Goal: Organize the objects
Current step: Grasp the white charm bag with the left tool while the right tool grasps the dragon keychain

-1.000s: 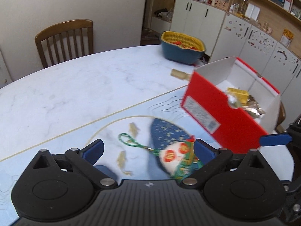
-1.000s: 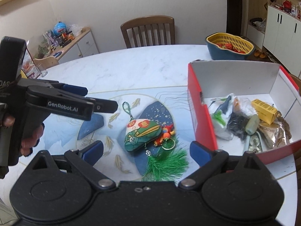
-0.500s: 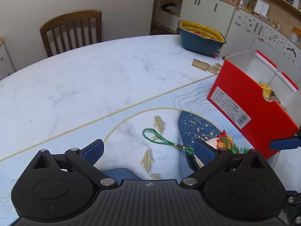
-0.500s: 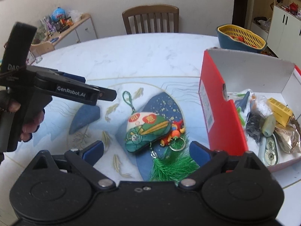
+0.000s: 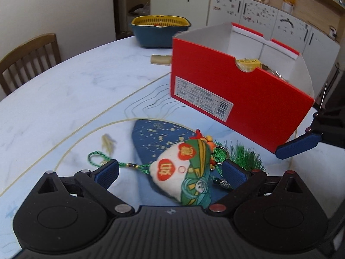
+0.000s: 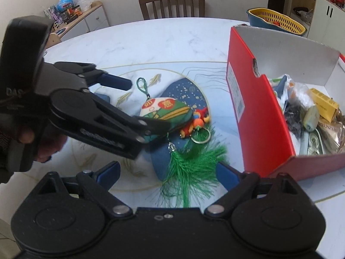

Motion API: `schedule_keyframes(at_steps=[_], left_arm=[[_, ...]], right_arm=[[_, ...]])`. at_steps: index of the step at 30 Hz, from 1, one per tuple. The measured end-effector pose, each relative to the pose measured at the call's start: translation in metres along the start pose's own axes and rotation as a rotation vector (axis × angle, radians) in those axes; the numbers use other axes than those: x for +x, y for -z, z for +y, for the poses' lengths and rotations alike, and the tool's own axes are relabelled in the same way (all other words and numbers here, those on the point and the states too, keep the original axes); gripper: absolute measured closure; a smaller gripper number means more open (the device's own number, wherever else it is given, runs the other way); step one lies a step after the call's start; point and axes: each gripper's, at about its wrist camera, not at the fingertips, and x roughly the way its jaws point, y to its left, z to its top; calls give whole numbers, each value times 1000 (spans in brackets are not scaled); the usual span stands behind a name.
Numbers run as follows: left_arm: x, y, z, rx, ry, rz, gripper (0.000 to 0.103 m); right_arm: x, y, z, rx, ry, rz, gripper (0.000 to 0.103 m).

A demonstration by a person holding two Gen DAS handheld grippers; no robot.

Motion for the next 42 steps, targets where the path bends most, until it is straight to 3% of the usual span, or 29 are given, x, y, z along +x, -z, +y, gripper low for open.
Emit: schedule_keyframes(at_steps=[6, 15, 18, 24, 32, 37, 42], left_arm=[[10, 3, -3, 9, -8, 0, 3], [14, 4, -1, -8, 7, 13, 36], [13, 6, -1, -2, 11, 10, 42], [4, 13, 14, -28, 15, 9, 44], [-27, 37, 57, -86, -36, 7, 45], [-46, 55, 78, -94, -61, 25, 45], [-62, 75, 90, -125, -55, 46, 45]], right_arm=[[-2, 3, -2, 12, 5, -1, 8], [-3, 2, 0, 23, 9, -13, 8], [-4, 1, 0, 30, 11, -20, 8], [-6, -3, -4, 51, 10, -33, 8], [9, -18, -5, 114, -8, -31, 7], [23, -29, 4, 145, -50, -2, 11], [38, -38, 24, 91, -26, -8, 18]])
